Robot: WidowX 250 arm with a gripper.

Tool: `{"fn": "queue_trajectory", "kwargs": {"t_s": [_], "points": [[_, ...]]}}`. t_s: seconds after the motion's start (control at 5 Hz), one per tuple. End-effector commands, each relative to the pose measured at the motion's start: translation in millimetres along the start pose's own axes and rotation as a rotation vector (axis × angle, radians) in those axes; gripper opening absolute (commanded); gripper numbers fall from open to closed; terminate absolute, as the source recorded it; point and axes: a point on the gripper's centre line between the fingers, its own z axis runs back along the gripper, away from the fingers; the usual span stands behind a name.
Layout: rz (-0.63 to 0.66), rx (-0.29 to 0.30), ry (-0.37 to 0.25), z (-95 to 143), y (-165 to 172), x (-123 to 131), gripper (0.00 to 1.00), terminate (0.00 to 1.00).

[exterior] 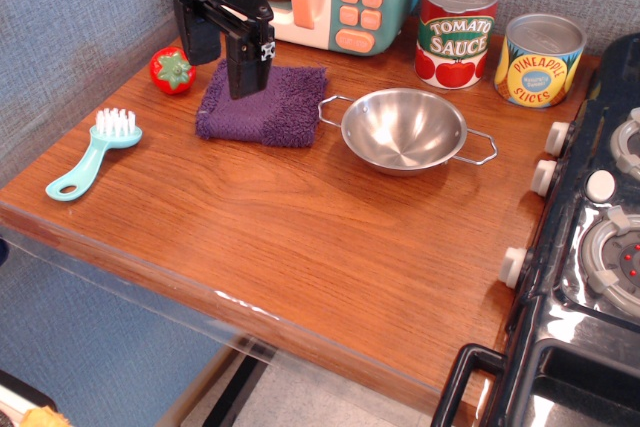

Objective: Move the purple cloth next to the blue brush

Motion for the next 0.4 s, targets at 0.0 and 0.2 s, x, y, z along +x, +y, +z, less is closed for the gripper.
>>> {"fn": "queue_trajectory", "kwargs": {"t_s": [0.0,0.2], "points": [[0.0,0.0,0.0,0,0,0,1.0,0.0],[0.092,-0.023,-0.054,-2,22,20,1.0,0.0]]}}
